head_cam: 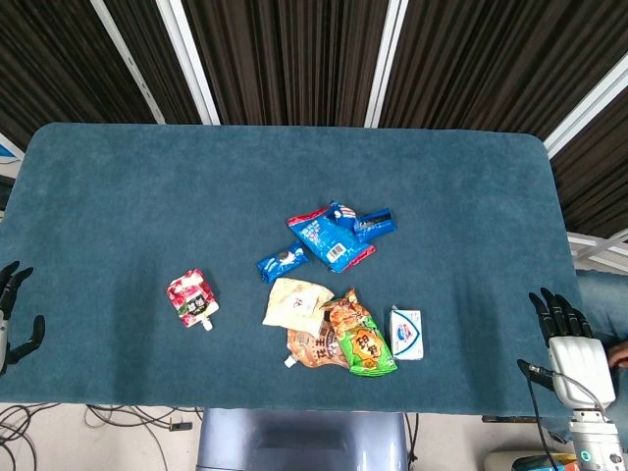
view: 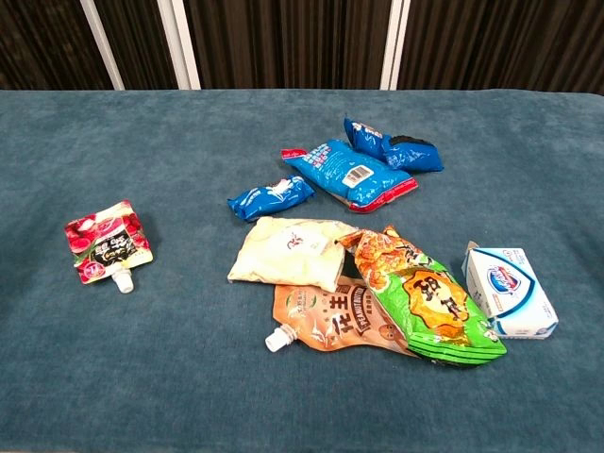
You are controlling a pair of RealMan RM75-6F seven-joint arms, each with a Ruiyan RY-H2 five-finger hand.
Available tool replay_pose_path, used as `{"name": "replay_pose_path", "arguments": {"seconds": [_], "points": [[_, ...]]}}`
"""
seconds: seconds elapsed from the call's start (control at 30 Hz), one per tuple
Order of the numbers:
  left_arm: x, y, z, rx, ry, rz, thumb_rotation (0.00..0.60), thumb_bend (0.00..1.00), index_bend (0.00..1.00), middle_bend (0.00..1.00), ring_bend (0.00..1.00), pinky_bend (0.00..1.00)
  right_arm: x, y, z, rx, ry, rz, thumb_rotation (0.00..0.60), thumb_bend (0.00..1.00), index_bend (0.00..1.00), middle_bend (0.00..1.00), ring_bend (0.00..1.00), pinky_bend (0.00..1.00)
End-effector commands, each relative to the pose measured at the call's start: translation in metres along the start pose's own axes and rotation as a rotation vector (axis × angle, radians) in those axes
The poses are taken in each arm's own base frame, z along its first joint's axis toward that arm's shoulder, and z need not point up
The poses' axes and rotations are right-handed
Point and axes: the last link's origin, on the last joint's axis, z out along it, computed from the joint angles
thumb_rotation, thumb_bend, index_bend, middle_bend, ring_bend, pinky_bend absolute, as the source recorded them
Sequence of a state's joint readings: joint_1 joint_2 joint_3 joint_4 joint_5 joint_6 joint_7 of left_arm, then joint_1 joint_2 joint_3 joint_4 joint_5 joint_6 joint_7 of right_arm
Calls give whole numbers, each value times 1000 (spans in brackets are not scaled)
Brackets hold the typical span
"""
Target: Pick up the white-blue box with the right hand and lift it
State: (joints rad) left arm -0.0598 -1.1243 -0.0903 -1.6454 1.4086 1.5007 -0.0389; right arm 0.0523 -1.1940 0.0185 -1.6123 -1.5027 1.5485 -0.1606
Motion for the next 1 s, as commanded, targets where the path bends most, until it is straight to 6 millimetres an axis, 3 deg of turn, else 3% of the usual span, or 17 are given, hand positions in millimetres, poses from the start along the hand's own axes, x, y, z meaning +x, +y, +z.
{"name": "replay_pose_path", "arguments": {"seconds": [0.03,0.73,1.0], "points": [[0,0,0,-1,0,0,600,465,118,45,122,66,0,0,0,-1,-1,1,600,204,0,50,64,166],[0,-1,-1,2,-1,5,600,466,118,45,122,66,-7,-2,1,106,-86,-35,600,195,0,50,53,166],[-1,0,-1,1,-5,6,600,466,118,45,122,66,-12,-7,-5,99,-192,15,600,174,0,47,45,166]]}}
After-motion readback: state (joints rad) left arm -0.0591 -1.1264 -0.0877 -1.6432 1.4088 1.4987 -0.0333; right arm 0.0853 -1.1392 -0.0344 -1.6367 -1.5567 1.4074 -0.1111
